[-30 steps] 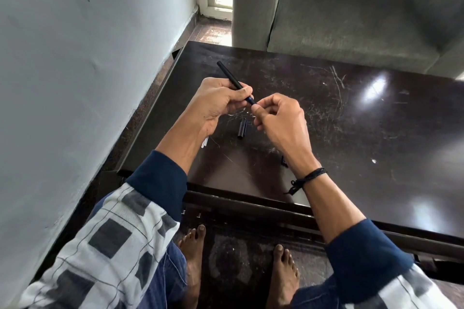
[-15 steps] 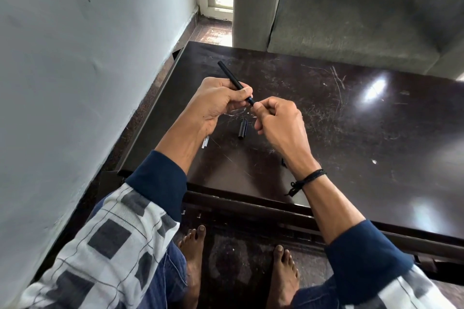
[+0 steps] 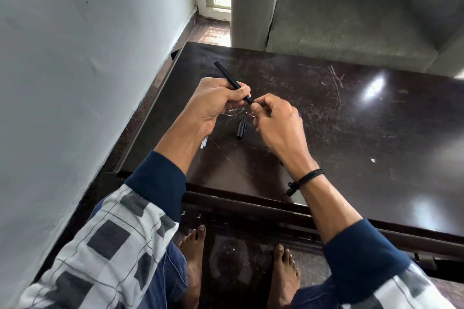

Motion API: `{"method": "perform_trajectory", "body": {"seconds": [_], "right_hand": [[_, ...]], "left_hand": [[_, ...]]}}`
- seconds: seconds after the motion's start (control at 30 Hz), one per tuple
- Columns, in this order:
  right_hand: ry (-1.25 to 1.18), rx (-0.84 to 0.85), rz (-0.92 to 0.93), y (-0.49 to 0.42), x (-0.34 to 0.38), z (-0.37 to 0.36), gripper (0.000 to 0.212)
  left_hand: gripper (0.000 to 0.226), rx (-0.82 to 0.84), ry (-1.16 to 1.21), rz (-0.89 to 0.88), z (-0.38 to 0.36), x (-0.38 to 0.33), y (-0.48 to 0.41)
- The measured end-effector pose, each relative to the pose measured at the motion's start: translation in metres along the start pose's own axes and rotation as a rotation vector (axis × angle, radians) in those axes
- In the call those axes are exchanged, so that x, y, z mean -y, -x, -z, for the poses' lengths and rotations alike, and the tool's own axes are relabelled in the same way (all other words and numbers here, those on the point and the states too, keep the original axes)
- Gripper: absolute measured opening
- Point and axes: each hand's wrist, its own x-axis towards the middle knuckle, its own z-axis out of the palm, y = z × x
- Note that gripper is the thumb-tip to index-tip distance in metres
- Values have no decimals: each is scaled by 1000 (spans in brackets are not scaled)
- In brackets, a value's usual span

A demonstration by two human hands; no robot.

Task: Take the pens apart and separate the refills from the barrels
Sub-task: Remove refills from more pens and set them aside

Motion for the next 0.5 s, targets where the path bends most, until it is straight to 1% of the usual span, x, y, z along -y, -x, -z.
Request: {"method": "perform_trajectory", "body": {"seconds": [0.07,0.13,0.23,0.33,0.5], "right_hand": [[3,1,6,0,0,1,14],[36,-23,24,1,0,2,21],[52,-60,12,1,0,4,16],[31,-35,-34,0,1,4,12],[6,-11,-40,0,2,3,20]], "left_hand": [[6,-12,9,-5,0,0,0],[4,-26,7,-9,0,-1,0],[4,-18,3,-5,0,0,0],[3,-2,8,-1,0,0,0],[7,-9,11,-3,0,0,0]]}}
